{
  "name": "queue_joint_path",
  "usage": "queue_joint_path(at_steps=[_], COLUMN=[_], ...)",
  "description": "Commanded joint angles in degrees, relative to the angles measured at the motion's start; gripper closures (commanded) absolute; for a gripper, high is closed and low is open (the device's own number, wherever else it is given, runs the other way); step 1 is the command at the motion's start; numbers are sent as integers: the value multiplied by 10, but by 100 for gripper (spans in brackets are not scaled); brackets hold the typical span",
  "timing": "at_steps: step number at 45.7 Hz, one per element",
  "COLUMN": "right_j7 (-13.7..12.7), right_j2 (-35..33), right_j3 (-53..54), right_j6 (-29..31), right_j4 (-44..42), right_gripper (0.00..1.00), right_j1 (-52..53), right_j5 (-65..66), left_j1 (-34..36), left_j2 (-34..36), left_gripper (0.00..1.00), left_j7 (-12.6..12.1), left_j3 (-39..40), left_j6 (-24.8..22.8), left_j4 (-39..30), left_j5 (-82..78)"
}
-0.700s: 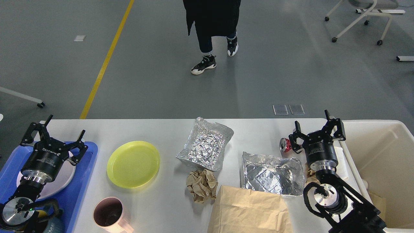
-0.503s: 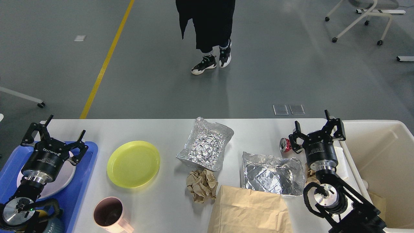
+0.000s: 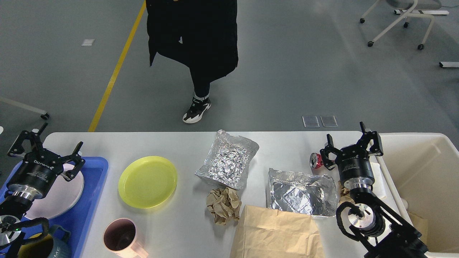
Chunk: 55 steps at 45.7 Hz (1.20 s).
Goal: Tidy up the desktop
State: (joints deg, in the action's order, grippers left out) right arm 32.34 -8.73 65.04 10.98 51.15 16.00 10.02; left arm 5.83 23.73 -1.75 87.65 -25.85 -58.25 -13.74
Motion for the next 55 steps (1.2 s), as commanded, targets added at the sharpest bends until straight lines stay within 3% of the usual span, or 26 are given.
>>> queue_joint_path(at_steps=[1,6,8,15,26,35,43,55], right_j7=[0,0,0,0,0,0,0,0], right_j2=[-1,0,-1,-1,-1,-1,-1,-1], right_j3=[0,0,0,0,0,0,0,0], right_j6=[0,0,0,0,0,0,0,0], right_j4=[0,0,0,0,0,0,0,0], right_gripper=[0,0,0,0,0,0,0,0], right_j1=[0,0,0,0,0,0,0,0], right_j5=[0,0,1,0,0,0,0,0], left_j1=[41,110,188,327,605,867,1023,1169], left_j2=[91,170,226,298,318,254,165,18], left_gripper=[3,3,3,3,3,3,3,3], left_j7=[1,-1,-5,-4,-1,-2,1,2], left_j3=[-87,-203,-308,-556,-929,-1247,-1486,-1593], left_j6=[3,5,2,-2,-10,-64,-120,-163], left_j4=[24,53,70,75,72,64,35,-118], left_j5=[0,0,0,-1,-1,-1,0,1])
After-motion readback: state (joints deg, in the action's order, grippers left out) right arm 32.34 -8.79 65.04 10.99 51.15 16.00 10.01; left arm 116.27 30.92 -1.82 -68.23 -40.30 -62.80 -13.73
